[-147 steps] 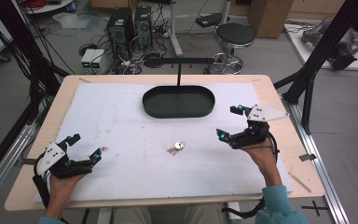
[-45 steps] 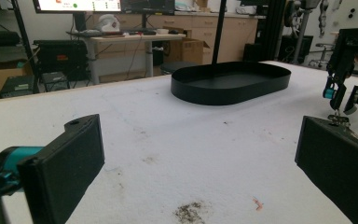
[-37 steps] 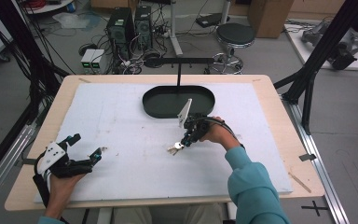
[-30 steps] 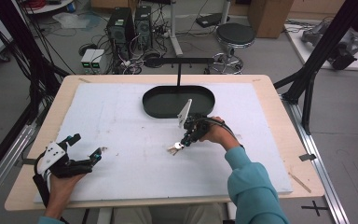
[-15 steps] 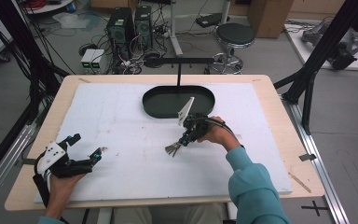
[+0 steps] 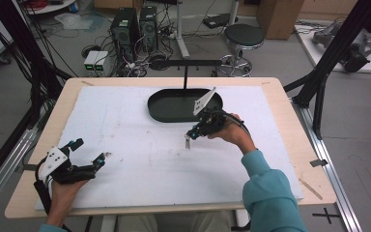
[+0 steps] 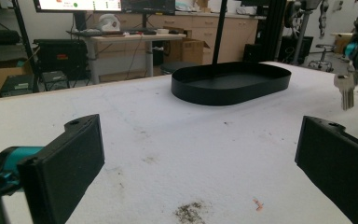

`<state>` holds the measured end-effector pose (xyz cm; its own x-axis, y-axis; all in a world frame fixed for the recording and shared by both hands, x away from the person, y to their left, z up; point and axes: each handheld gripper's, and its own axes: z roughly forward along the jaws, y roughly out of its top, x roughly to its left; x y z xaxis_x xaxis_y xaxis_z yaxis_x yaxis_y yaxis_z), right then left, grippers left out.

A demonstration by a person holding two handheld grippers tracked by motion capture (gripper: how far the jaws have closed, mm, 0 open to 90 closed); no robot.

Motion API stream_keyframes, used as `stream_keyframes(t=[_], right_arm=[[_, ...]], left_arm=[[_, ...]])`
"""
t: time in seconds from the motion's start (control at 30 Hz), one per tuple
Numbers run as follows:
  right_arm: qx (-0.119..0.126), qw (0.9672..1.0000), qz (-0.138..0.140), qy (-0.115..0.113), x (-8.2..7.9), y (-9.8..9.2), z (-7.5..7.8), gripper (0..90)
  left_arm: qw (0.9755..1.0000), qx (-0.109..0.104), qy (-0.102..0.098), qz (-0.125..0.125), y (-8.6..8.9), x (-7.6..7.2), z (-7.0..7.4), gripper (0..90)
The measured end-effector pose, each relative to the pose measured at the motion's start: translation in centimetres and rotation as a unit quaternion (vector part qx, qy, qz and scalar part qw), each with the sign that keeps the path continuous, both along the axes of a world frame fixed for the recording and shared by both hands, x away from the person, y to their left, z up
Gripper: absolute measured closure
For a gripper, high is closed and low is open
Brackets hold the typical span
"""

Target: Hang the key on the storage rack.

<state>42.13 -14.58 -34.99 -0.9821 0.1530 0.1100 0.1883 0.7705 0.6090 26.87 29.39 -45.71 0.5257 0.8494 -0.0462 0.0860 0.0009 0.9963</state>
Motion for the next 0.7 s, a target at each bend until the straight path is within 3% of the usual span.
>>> stream_keyframes(t=[0.07, 0.3, 0.4, 0.7], right_arm=[[0.021, 0.9996, -0.016, -0.006, 0.2, -0.4, 1.1, 89.0], [0.053, 0.9968, -0.053, -0.029, 1.0, -1.3, 3.9, 89.0], [0.069, 0.9935, -0.081, -0.042, 1.4, -2.0, 5.5, 89.0], [0.096, 0.9856, -0.12, -0.071, 2.8, -2.8, 8.5, 89.0]], left_arm=[[1.0, 0.0, 0.0, 0.0, 0.0, 0.0, 0.0, 1.7], [1.0, 0.0, -0.001, 0.0, 0.0, 0.0, 0.0, 1.7], [1.0, 0.0, -0.001, 0.0, 0.0, 0.0, 0.0, 1.7], [1.0, 0.0, -0.001, 0.0, 0.0, 0.0, 0.0, 1.7]])
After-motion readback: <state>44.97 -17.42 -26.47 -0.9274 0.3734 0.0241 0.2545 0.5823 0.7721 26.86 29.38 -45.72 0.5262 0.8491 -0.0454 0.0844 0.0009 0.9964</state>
